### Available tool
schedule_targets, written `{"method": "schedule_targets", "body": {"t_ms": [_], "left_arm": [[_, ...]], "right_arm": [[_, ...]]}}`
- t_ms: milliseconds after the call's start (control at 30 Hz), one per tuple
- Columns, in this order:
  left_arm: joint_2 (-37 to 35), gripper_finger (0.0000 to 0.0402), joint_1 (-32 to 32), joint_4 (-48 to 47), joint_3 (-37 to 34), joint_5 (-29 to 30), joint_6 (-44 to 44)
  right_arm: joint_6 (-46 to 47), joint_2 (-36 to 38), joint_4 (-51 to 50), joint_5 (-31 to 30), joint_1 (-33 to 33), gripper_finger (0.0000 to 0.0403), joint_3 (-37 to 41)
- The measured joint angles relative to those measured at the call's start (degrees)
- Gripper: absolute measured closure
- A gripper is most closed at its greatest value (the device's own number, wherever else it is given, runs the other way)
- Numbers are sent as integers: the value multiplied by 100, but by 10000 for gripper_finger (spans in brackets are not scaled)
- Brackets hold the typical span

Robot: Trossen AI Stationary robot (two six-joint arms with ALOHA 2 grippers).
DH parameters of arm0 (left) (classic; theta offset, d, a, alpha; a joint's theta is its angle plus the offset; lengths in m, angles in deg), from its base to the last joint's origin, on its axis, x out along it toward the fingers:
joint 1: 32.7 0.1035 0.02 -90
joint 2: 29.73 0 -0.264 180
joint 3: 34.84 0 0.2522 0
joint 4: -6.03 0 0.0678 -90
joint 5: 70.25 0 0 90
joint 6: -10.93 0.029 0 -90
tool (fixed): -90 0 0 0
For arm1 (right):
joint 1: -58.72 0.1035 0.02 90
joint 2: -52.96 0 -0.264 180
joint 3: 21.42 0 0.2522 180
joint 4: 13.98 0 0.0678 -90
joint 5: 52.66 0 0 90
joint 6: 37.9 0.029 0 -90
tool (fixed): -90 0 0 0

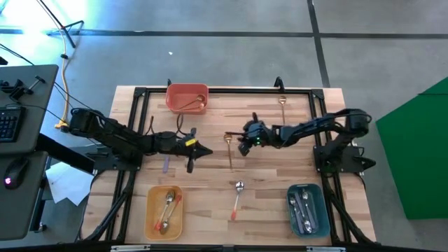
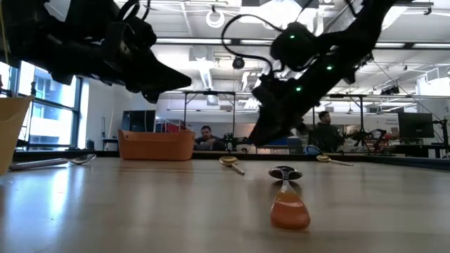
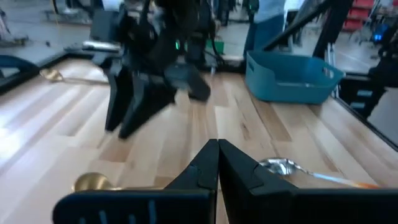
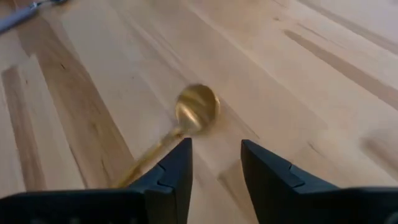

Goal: Sort silverware by color (type)
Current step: Put the bottom gold spoon into the orange bin

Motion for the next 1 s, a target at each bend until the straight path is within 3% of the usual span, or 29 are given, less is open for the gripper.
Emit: {"method": "schedule_targets", "body": {"t_ms": [300, 567, 1000], "left_arm": [[2, 401, 226, 459, -314, -8, -11], [2, 401, 210, 493, -312, -27, 134], [2, 401, 210, 510, -312, -107, 149]], "right_arm": [[-916, -935, -1187, 890, -655, 226, -1503], [-1390, -1277, -1814, 2557, -1194, 224, -2023], [-1594, -1439, -1540, 3054, -1236, 247, -2030]]}}
